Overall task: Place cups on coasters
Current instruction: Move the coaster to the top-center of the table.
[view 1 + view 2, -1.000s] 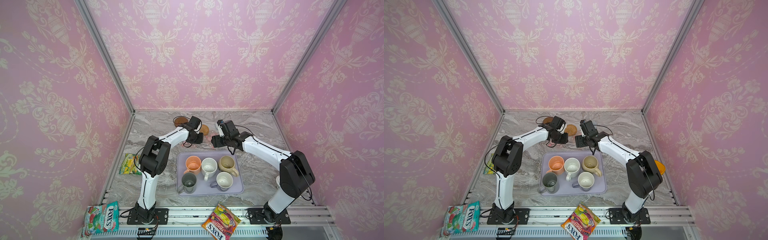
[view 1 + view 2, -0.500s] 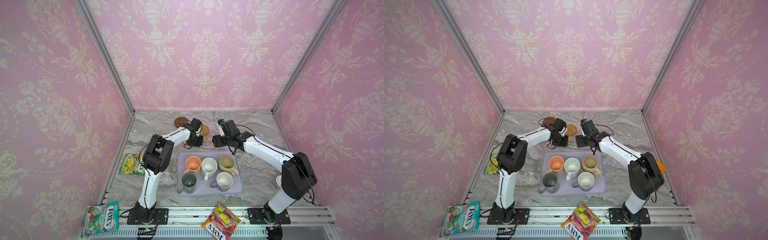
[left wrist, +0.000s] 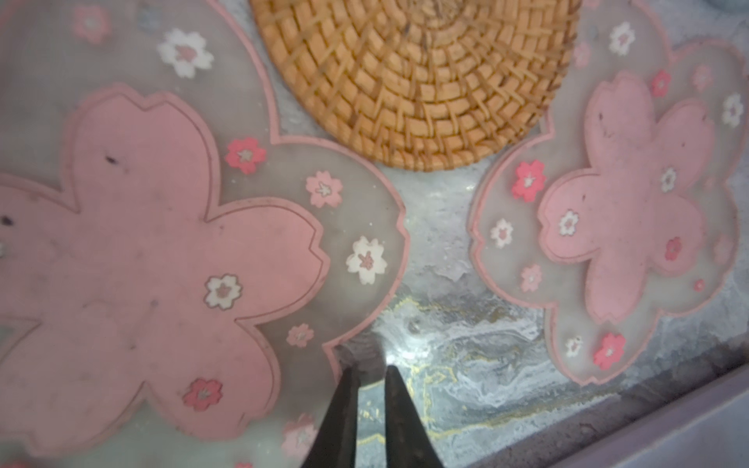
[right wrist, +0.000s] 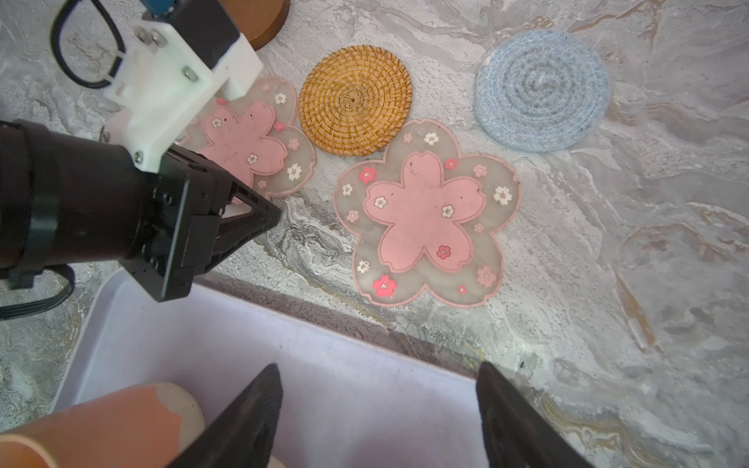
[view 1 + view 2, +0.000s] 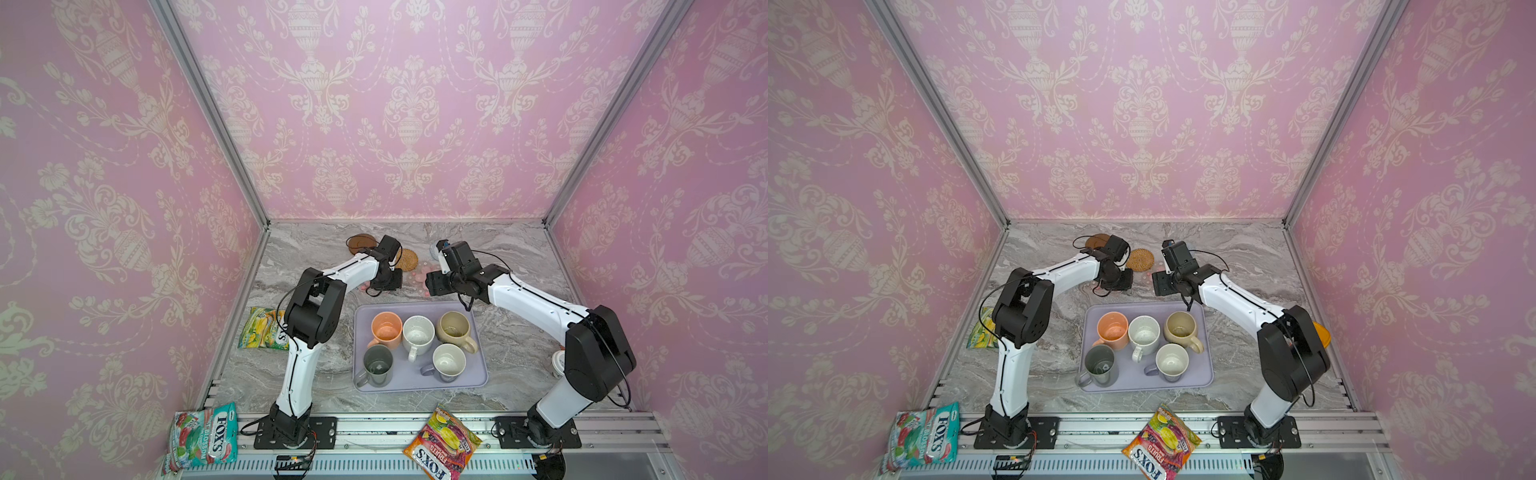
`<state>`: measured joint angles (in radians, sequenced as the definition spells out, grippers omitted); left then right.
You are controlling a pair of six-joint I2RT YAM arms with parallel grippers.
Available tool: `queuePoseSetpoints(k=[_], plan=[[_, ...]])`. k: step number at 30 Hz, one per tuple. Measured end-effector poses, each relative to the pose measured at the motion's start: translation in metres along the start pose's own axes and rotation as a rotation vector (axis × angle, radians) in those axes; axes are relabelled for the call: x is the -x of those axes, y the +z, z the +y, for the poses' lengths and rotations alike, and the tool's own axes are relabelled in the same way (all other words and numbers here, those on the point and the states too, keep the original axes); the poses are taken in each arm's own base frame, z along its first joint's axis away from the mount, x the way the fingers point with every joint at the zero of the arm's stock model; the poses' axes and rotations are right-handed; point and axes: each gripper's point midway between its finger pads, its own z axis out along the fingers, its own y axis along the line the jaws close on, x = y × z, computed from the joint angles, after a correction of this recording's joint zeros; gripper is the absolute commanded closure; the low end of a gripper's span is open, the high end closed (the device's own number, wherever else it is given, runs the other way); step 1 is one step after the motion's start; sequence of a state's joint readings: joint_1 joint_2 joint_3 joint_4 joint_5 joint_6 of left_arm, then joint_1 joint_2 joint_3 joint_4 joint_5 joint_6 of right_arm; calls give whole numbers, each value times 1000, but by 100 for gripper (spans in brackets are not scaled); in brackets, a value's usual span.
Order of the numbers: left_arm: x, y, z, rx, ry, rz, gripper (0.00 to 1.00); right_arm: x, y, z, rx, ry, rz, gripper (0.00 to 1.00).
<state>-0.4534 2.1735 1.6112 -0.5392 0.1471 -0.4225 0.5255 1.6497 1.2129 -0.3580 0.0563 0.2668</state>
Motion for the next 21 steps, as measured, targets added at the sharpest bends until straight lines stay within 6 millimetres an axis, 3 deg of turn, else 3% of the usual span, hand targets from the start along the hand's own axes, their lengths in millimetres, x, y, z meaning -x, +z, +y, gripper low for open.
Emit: queuePoseSetpoints(k=[6, 10, 15, 21], plan=[[12, 1, 8, -52, -53, -41, 83, -2, 2, 7, 41, 37, 13, 25], [10, -6, 7, -72, -50, -45, 80, 0, 18, 21, 91, 85, 43, 27], [27, -44, 9, -83, -40, -111, 76, 2, 47, 57, 158, 89, 90, 28], [51, -86, 46, -32, -75, -199, 76, 3, 68, 104, 229, 59, 123, 31]])
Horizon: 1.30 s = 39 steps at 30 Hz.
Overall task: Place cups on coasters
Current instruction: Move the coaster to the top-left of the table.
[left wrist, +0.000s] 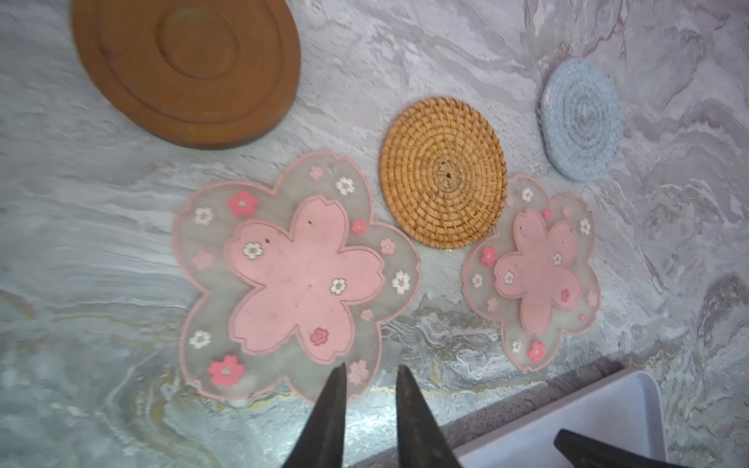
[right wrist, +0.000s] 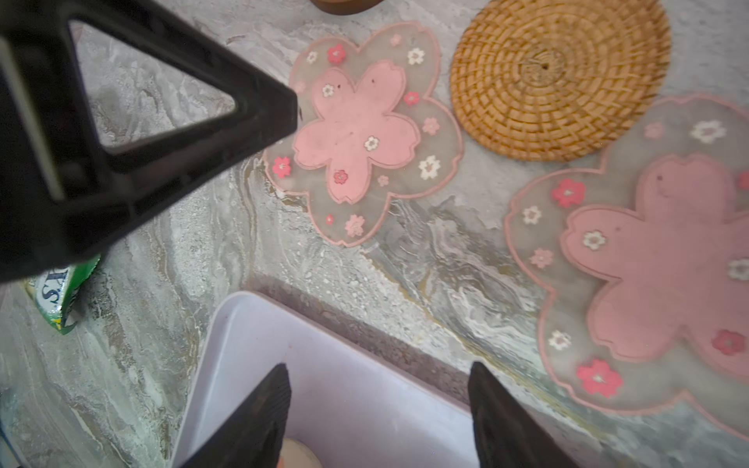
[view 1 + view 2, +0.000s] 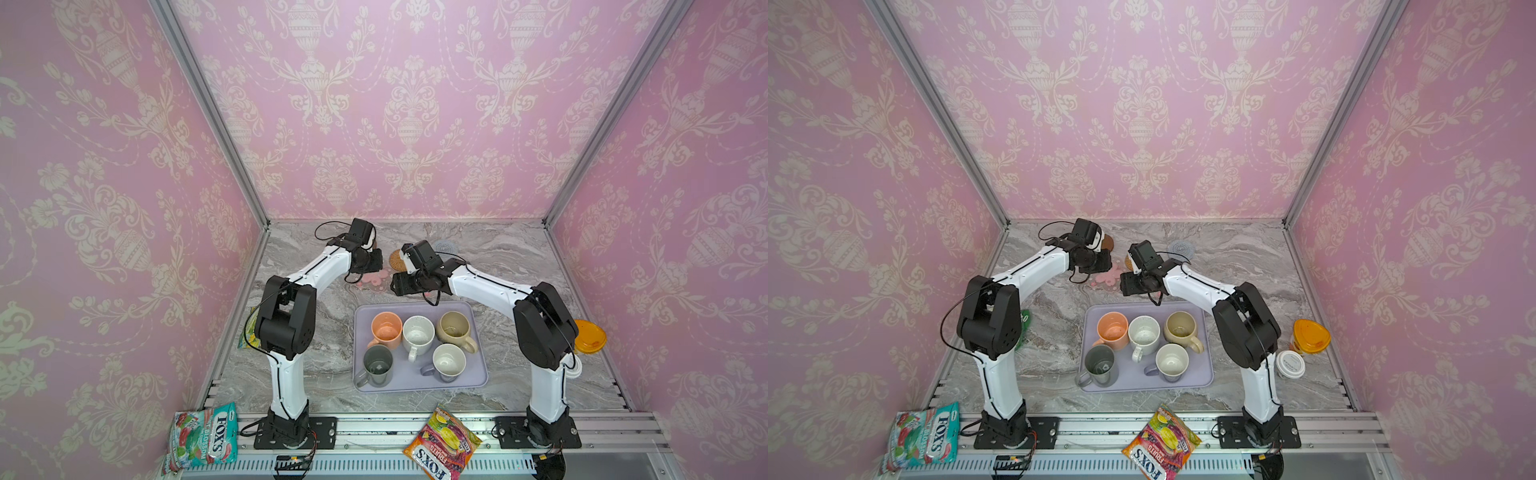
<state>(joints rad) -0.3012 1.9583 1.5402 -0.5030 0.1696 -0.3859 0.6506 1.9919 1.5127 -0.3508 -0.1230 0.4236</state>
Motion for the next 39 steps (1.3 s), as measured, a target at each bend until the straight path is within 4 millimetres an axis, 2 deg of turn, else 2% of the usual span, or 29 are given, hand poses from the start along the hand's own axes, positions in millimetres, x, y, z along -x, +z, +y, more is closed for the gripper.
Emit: queuePoseSetpoints(k=[5, 7, 11, 18, 25, 30, 39], plan=[[4, -2, 36, 65, -45, 4, 76, 4, 17, 9, 24, 34, 15, 32], [5, -3, 45, 80, -58, 6, 71, 5, 25, 9, 24, 50, 23, 31], [4, 0, 57, 106, -60, 11, 69, 3, 40, 8, 21, 77, 44, 31], [-8, 19, 76, 133, -82, 61, 65, -1, 65, 8, 17, 102, 82, 31], [-17, 33, 97, 129, -123, 85, 64, 5, 75, 12, 17, 107, 84, 30], [-21, 46, 101, 92, -145, 97, 63, 5, 81, 9, 5, 109, 87, 29], [-16, 52, 88, 0, -157, 69, 62, 13, 87, 8, -12, 111, 70, 28]])
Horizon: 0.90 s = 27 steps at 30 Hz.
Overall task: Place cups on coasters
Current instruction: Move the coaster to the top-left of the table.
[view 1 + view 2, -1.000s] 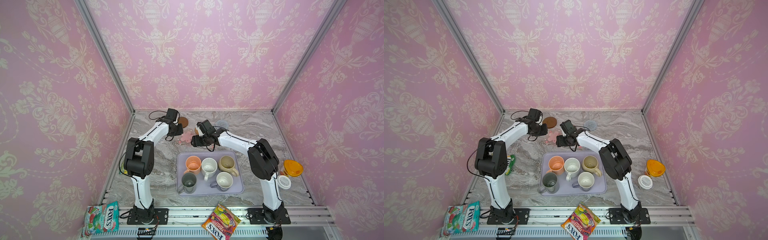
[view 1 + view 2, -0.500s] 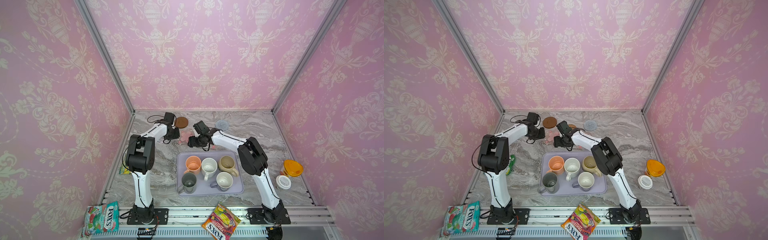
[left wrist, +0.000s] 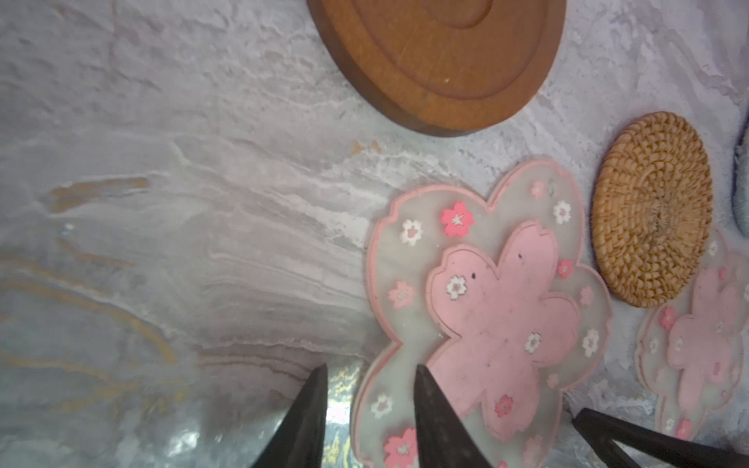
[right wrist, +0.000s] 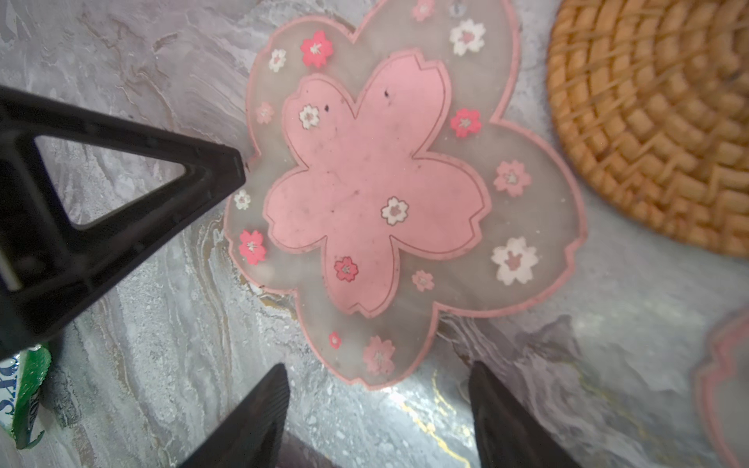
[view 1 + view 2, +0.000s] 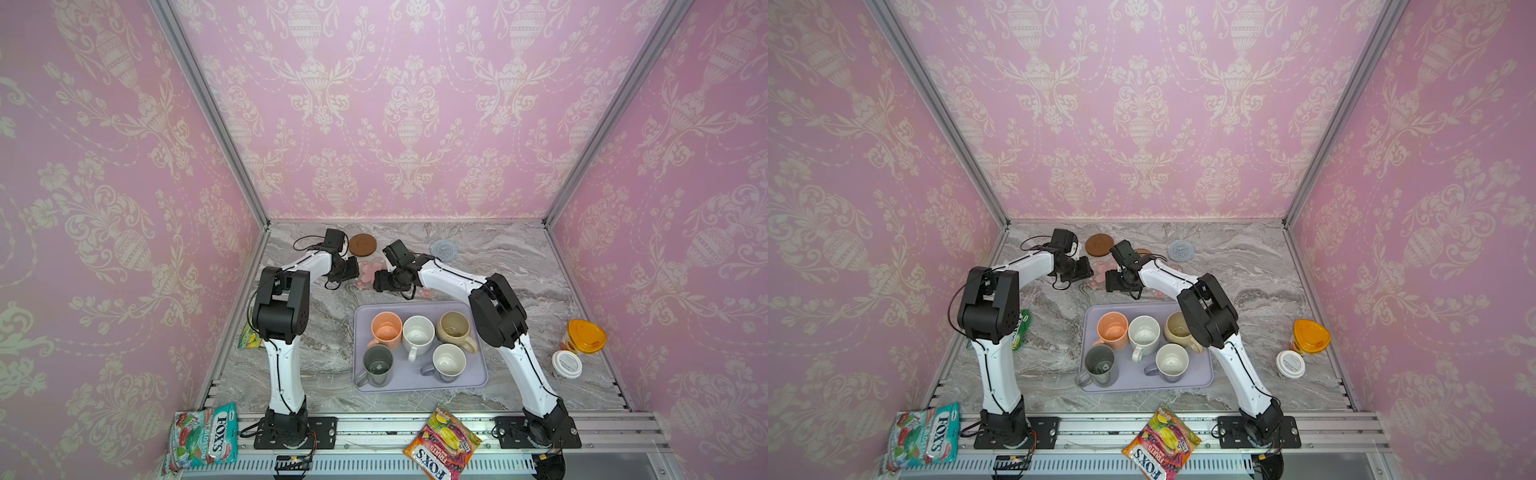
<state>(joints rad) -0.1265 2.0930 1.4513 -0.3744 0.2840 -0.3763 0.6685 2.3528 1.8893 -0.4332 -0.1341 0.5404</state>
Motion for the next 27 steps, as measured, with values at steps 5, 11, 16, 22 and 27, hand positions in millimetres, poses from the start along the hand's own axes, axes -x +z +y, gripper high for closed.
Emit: queuePoseSetpoints(k=[5, 11, 16, 22, 27], plan=[[1, 5, -9, -64, -18, -18, 62, 3, 3, 1, -1, -1, -5, 28], [2, 8, -17, -136, -35, -49, 62, 10, 8, 5, 10, 10, -19, 28], [-2, 6, -16, -146, -34, -63, 62, 11, 9, 6, 14, 18, -21, 28], [-13, 0, -12, -138, -40, -52, 62, 12, 10, 8, 16, 24, -22, 28], [-19, -4, -7, -122, -44, -53, 62, 11, 12, 13, 14, 17, -28, 28]])
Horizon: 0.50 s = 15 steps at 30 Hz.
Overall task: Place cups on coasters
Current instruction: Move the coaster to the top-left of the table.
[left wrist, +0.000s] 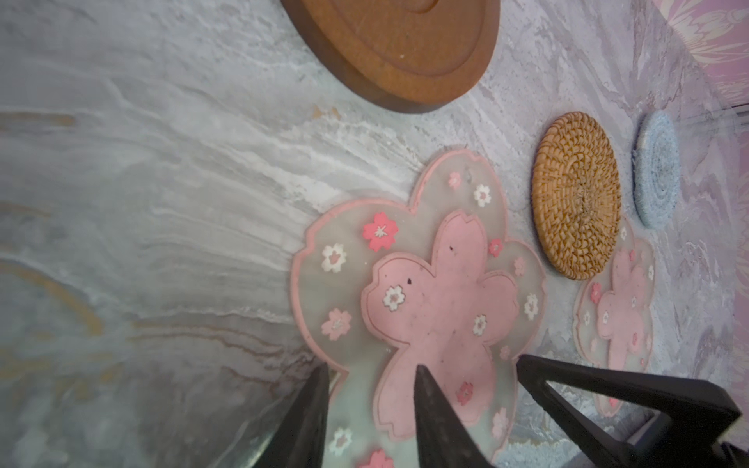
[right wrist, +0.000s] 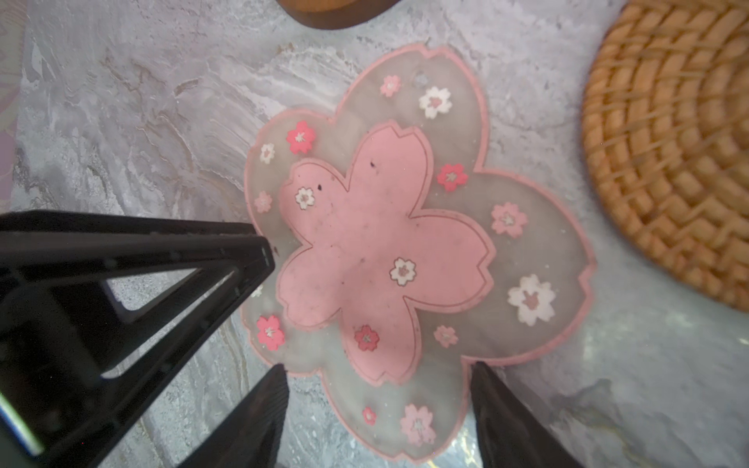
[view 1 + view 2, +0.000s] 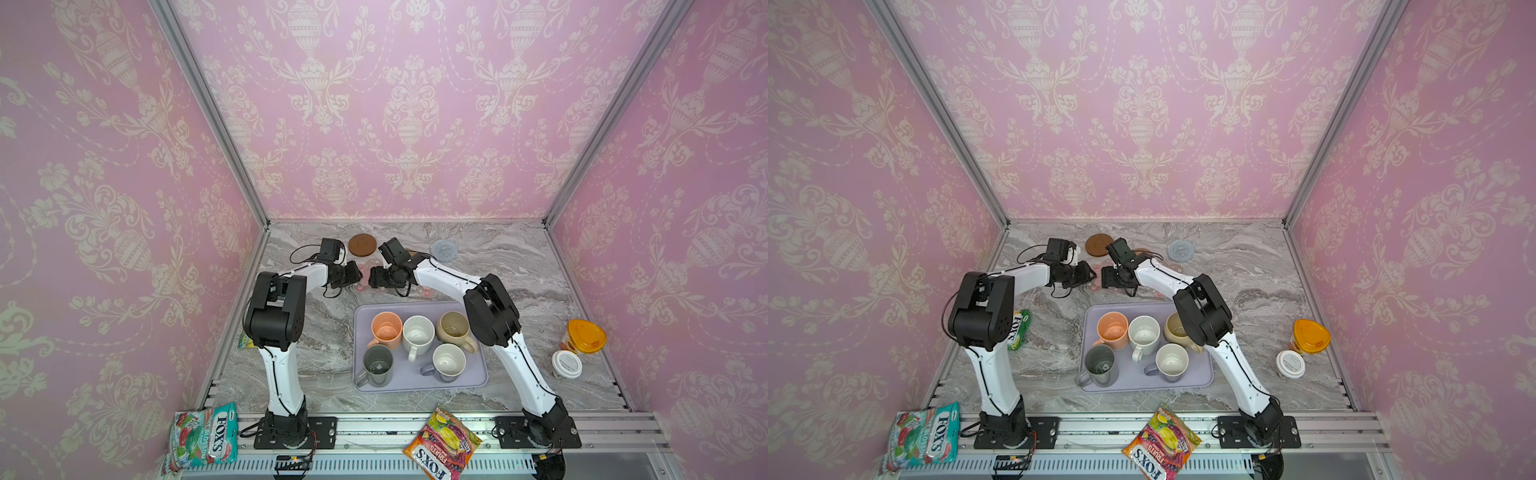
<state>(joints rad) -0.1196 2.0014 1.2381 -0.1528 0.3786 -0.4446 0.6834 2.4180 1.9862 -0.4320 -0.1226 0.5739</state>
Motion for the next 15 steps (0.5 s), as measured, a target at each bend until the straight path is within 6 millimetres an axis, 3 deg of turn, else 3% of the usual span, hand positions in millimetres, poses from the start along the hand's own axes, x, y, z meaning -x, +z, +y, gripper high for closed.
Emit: queuePoseSetpoints(k=[15], plan=[[-3, -11, 17, 97, -20, -22, 62, -2, 8, 19, 11, -26, 2, 28]])
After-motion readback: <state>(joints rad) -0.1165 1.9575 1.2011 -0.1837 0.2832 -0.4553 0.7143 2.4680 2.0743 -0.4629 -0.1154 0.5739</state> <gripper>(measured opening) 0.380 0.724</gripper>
